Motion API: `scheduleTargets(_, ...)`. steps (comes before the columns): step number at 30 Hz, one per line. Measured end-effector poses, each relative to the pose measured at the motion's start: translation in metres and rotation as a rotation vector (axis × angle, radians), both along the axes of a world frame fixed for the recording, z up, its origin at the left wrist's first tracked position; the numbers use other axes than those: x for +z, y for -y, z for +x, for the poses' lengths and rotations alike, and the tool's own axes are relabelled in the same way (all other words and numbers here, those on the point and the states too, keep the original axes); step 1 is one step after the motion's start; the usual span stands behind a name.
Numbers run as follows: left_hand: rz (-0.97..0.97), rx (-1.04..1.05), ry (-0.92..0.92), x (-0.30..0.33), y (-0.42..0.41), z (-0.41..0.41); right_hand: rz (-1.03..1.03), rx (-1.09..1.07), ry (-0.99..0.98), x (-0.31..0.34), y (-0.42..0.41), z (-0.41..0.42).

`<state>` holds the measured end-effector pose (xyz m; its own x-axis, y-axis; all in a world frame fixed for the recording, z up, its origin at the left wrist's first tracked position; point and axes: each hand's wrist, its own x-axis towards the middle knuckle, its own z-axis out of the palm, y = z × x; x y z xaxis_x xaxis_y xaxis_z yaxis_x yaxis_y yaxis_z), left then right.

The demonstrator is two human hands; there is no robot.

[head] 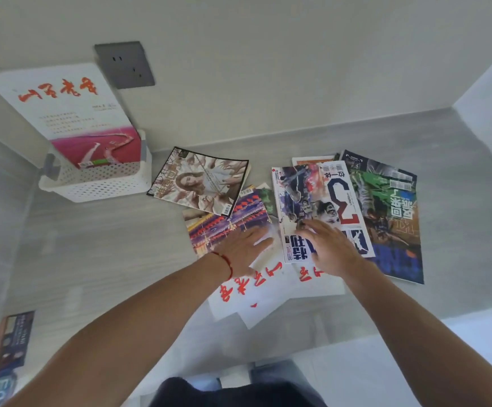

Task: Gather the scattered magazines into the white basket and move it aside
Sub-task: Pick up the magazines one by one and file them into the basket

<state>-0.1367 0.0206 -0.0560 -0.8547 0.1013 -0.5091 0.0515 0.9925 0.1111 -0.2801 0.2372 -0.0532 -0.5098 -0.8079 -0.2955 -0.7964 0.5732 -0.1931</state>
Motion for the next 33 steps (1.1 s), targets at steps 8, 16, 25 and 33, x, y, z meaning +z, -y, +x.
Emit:
scheduleTargets(8,-0.099,-0.177,-0.037,0.013,-0.001,-0.045,-0.019,-0.241,0.042,-0.001,-0.022,0.002)
scheduleTargets(16,-0.071,-0.306,-0.128,0.024,0.0,-0.024,-0.15,-0.292,0.054,-0.006,-0.024,0.012)
scheduleTargets(25,0.557,0.131,-0.432,0.076,0.058,0.003,-0.5,-0.473,0.392,0.033,0.018,0.048)
scheduleTargets(33,1.076,0.769,-0.588,0.12,0.12,0.032,-0.898,-0.79,1.282,0.109,0.066,0.074)
